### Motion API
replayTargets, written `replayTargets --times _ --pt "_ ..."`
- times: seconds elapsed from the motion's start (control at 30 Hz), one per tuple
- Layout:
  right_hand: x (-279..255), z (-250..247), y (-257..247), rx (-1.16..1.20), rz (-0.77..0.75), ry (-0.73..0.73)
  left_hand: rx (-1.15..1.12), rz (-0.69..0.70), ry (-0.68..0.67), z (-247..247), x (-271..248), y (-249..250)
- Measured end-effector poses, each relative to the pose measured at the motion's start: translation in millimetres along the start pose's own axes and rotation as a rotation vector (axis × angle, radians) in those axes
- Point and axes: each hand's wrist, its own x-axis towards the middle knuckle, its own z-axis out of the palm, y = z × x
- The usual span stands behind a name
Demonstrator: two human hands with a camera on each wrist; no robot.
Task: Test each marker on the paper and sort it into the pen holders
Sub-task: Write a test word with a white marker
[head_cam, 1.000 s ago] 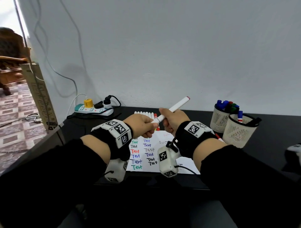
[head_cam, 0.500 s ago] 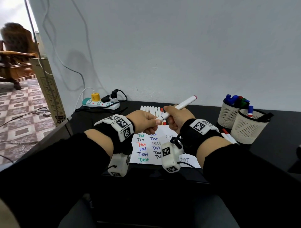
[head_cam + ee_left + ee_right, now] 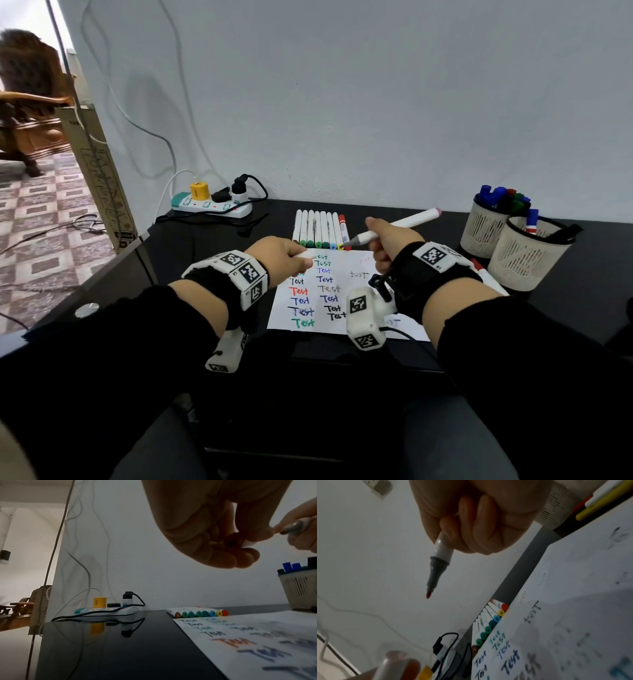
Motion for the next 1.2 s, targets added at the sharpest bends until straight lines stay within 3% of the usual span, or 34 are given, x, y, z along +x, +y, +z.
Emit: replayTargets --times 0.43,0.7,1.0,1.2 --pt "-9 9 56 -0.271 0.149 0.036 0.041 -0.03 0.048 20 2 -9" --pt "-10 15 69 -0.4 0.119 0.036 0.124 -0.004 0.032 22 4 -6" --pt "-15 9 75 -0.347 0.063 -0.008 0.101 0.008 0.067 22 8 -3" --pt "-16 9 71 -0.37 0.109 -0.024 0.124 0.007 0.048 24 9 -1"
